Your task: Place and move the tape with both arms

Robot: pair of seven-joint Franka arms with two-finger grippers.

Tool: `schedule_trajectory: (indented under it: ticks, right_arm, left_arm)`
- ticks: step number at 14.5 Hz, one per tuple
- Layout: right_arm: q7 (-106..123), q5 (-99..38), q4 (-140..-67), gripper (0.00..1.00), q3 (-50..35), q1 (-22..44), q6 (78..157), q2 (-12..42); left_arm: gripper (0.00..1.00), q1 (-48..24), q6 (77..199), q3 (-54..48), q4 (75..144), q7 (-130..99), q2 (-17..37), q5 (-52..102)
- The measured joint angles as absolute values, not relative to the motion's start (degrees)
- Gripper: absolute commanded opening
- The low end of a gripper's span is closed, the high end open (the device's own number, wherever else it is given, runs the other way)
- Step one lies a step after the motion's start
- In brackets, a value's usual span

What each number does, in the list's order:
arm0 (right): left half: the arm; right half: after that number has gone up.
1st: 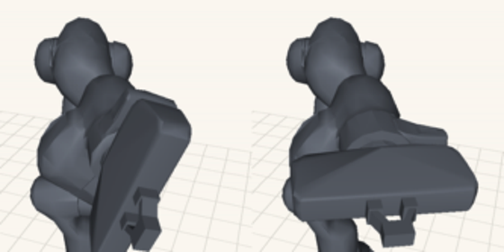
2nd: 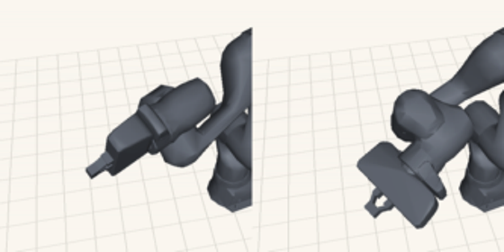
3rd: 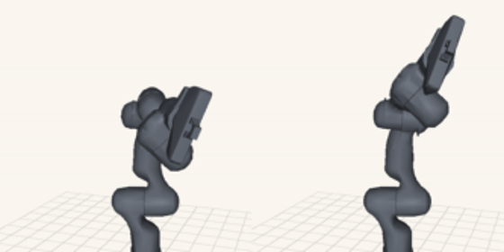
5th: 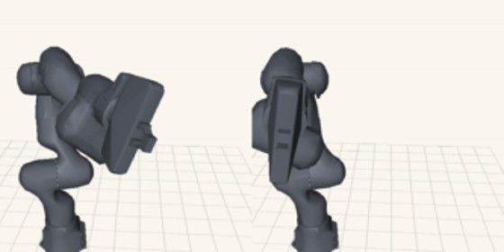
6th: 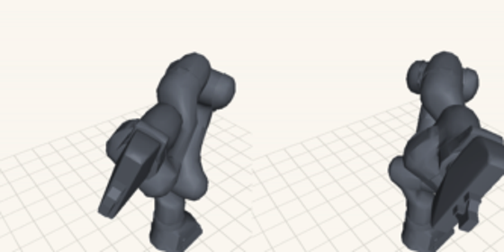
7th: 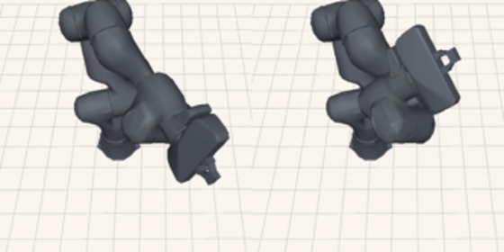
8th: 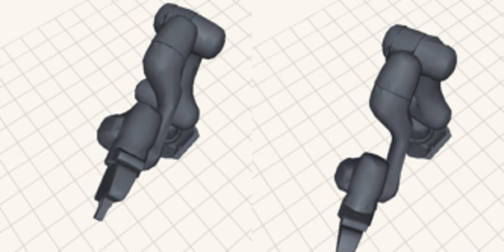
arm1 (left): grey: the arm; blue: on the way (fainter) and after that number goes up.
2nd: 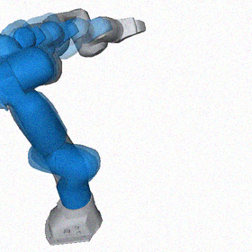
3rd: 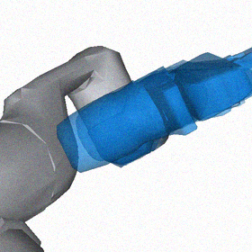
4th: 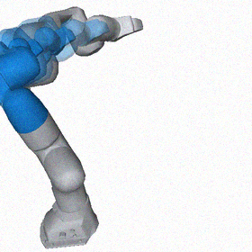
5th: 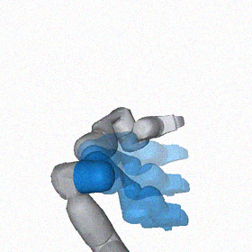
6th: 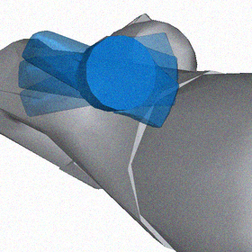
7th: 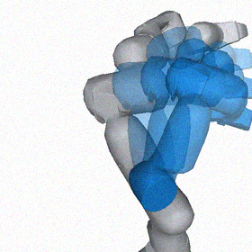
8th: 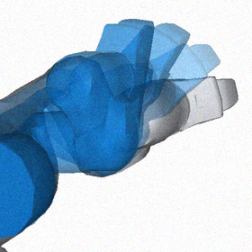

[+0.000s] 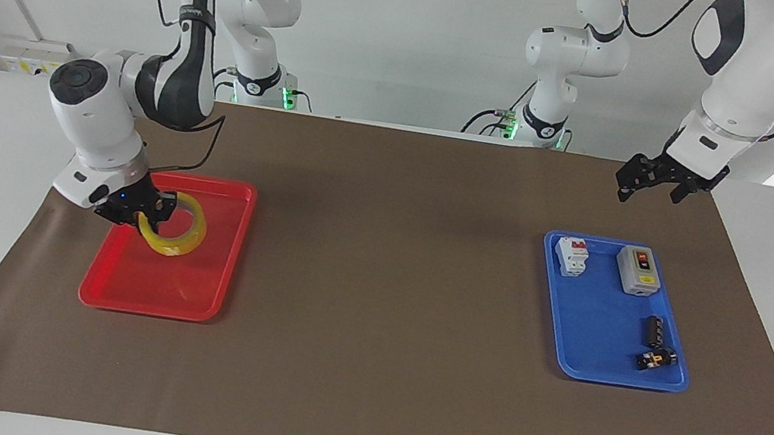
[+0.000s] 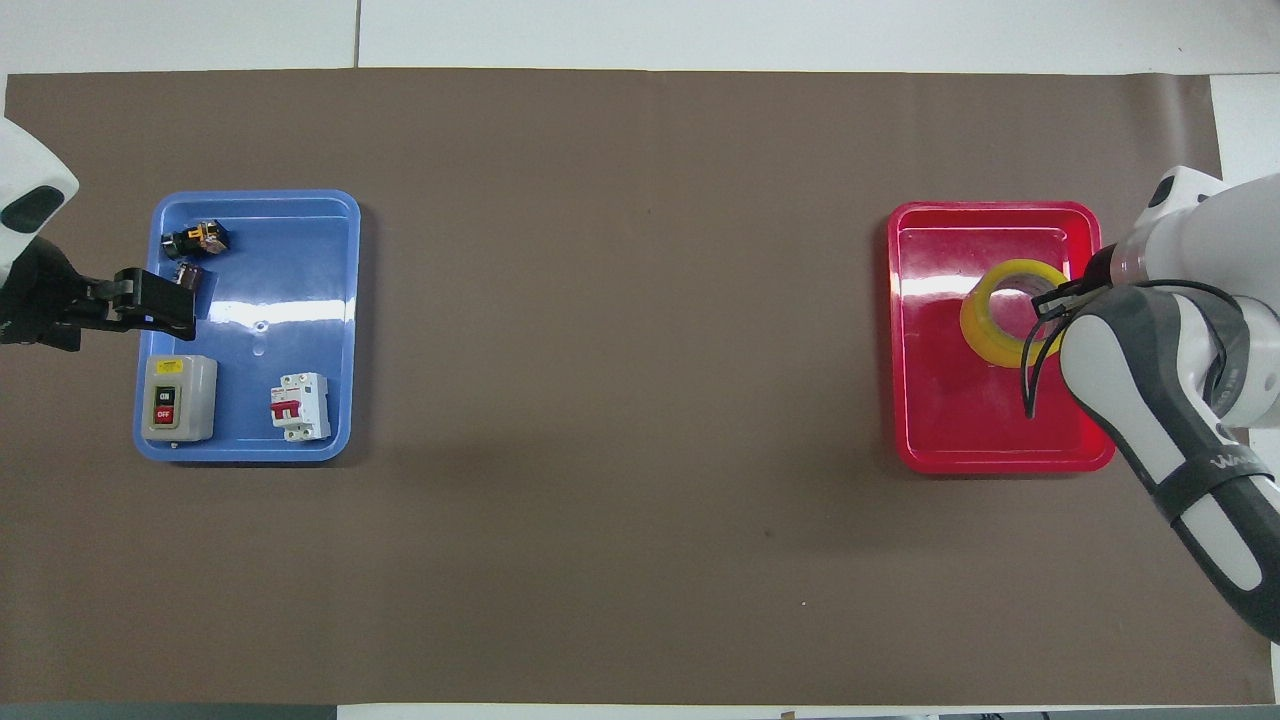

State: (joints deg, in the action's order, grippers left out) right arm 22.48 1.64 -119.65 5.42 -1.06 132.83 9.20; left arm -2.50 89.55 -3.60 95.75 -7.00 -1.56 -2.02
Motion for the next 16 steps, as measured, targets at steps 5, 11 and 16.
schedule_trajectory:
  ticks: [5,11,16]
  right_arm:
    - [22.48,1.64,-125.88,0.00,5.08,-1.15,140.03,8.25]
    - [22.37,1.50,-128.66,0.53,5.13,-1.32,144.02,9.03]
    - [22.13,1.46,-127.84,1.00,5.11,-2.25,143.44,8.83]
  left_arm:
    - [1.00,-2.50,89.55,-3.60,95.75,-7.00,-1.56,-2.02]
    - [1.00,-2.50,89.55,-3.60,95.75,-7.00,-1.56,-2.02]
    - [1.00,-2.50,89.55,-3.60,95.75,-7.01,-1.56,-2.02]
